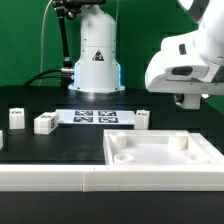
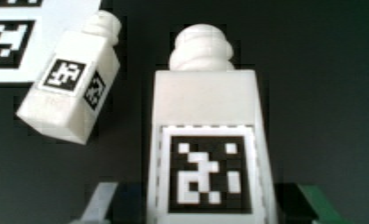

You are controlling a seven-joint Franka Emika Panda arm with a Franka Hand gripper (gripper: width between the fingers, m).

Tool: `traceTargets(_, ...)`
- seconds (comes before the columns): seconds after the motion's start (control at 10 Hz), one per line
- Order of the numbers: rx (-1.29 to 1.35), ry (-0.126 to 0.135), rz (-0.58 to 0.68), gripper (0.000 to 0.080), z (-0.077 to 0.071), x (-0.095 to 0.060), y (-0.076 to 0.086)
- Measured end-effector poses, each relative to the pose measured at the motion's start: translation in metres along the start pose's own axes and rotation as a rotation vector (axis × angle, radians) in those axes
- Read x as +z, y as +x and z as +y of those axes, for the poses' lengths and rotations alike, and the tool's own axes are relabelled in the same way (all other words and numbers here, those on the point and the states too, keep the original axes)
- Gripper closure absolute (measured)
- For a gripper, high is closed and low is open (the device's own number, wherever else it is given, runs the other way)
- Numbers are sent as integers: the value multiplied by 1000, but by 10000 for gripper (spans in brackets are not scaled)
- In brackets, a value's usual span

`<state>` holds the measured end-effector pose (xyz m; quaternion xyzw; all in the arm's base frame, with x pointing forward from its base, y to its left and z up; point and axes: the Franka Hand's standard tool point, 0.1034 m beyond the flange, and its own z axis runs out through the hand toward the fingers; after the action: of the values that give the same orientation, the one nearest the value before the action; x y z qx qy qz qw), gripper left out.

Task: Assemble one leg

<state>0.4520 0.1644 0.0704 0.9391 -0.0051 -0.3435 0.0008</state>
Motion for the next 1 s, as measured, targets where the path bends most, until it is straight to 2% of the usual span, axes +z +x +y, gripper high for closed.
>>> traceTargets(0.1,-11,12,93,509,0,-4,5)
traceTargets(0.2,-41,21,161,509,7,-11,6)
traceTargets(0.4,-70,38,293,509,21,-51,8)
traceTargets(0.6,-69,50,382,509,29,-74,9)
traceTargets(0.7,-70,59,483,509,26,-76,17)
traceTargets(0.9,-73,68,620,509,26,-75,17)
traceTargets(1.0,-78,75,722,509,26,-77,23)
